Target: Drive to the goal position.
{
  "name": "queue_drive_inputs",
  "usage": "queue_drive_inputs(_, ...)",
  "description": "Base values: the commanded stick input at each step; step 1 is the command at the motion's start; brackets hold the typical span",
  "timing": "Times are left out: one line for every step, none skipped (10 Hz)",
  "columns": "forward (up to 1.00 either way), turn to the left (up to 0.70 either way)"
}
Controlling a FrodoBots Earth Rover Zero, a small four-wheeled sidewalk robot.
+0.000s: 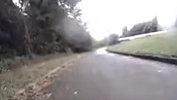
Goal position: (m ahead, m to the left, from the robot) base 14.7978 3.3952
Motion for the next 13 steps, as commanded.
queue_drive_inputs(0.70,0.00)
queue_drive_inputs(0.70,0.00)
queue_drive_inputs(0.70,0.00)
queue_drive_inputs(0.70,0.00)
queue_drive_inputs(0.70,0.00)
queue_drive_inputs(0.70,0.00)
queue_drive_inputs(0.70,0.00)
queue_drive_inputs(0.70,0.00)
queue_drive_inputs(0.70,0.00)
queue_drive_inputs(0.70,0.00)
queue_drive_inputs(0.70,0.00)
queue_drive_inputs(0.70,0.00)
queue_drive_inputs(0.70,0.00)
